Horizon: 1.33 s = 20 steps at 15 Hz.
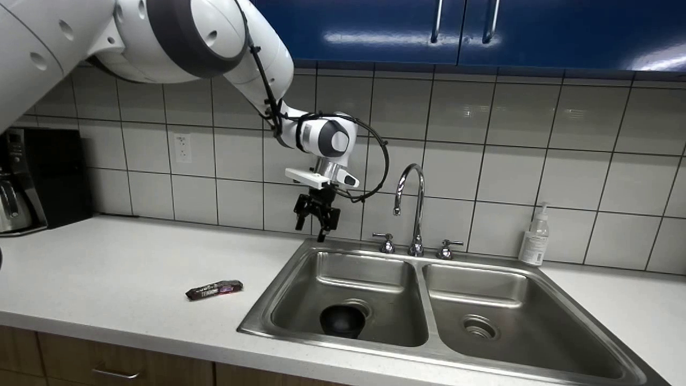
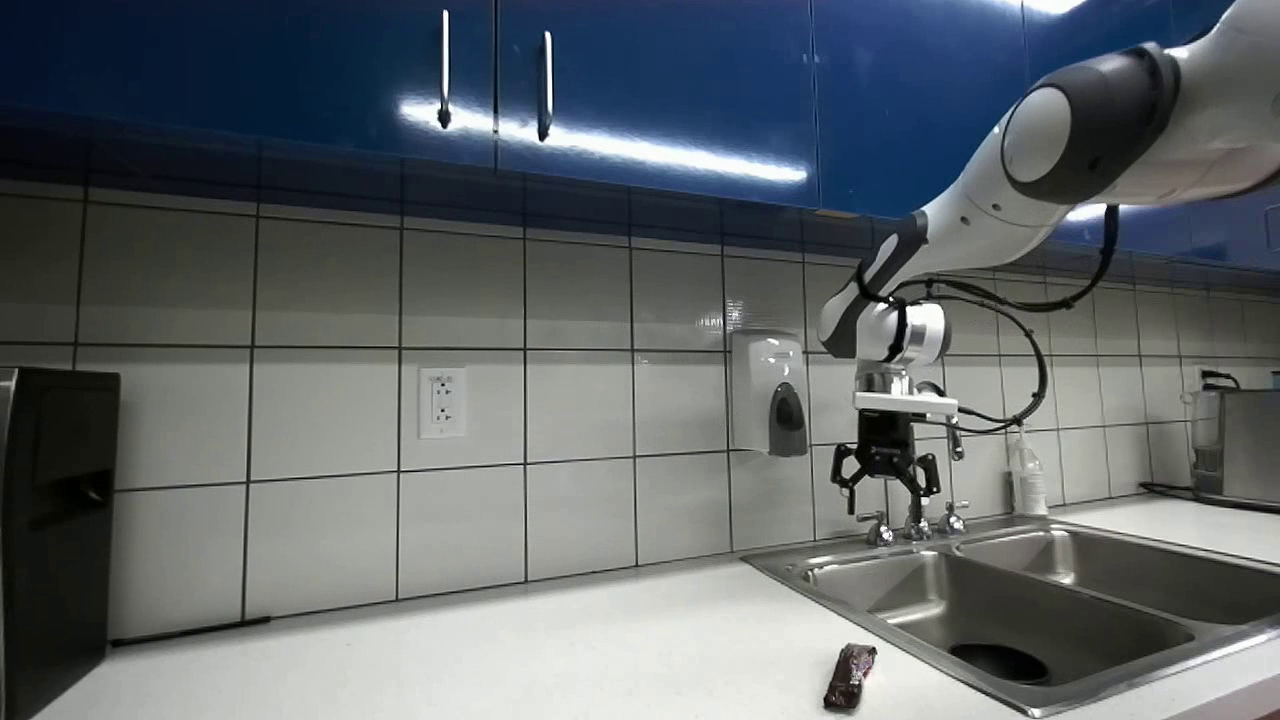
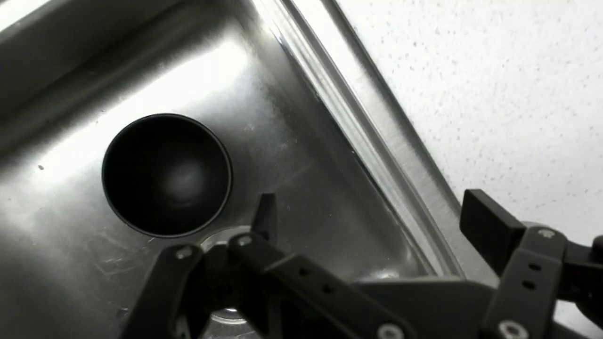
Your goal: Place the bowl in the sink
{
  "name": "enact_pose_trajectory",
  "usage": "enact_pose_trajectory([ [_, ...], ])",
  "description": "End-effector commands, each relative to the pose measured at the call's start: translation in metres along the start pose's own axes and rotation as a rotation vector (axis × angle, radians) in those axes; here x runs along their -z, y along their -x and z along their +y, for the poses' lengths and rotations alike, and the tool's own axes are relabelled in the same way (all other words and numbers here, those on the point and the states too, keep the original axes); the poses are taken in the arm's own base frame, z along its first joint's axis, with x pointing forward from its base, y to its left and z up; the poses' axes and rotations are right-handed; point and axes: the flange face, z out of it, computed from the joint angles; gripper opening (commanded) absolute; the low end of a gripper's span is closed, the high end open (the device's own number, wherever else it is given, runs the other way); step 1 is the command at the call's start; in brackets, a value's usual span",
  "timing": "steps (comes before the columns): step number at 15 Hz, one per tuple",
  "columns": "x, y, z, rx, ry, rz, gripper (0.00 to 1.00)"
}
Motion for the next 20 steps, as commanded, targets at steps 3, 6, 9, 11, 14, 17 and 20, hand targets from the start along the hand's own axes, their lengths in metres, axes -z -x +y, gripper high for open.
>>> enact_pose_trajectory([
  [3, 0.034, 0.075, 0.004, 0.165, -0.023, -0.052, 1.0],
  [6, 0.047, 0.107, 0.005, 0.261, -0.024, -0.073, 1.0],
  [9, 0.06, 0.141, 0.005, 0.357, -0.019, -0.086, 1.0],
  [11, 0.068, 0.162, 0.005, 0.416, -0.013, -0.087, 1.0],
  [14, 0.079, 0.195, 0.002, 0.507, 0.001, -0.088, 1.0],
  [17, 0.088, 0.23, -0.001, 0.635, 0.033, -0.096, 1.0],
  [20, 0.095, 0.264, -0.003, 0.771, 0.079, -0.1, 1.0],
])
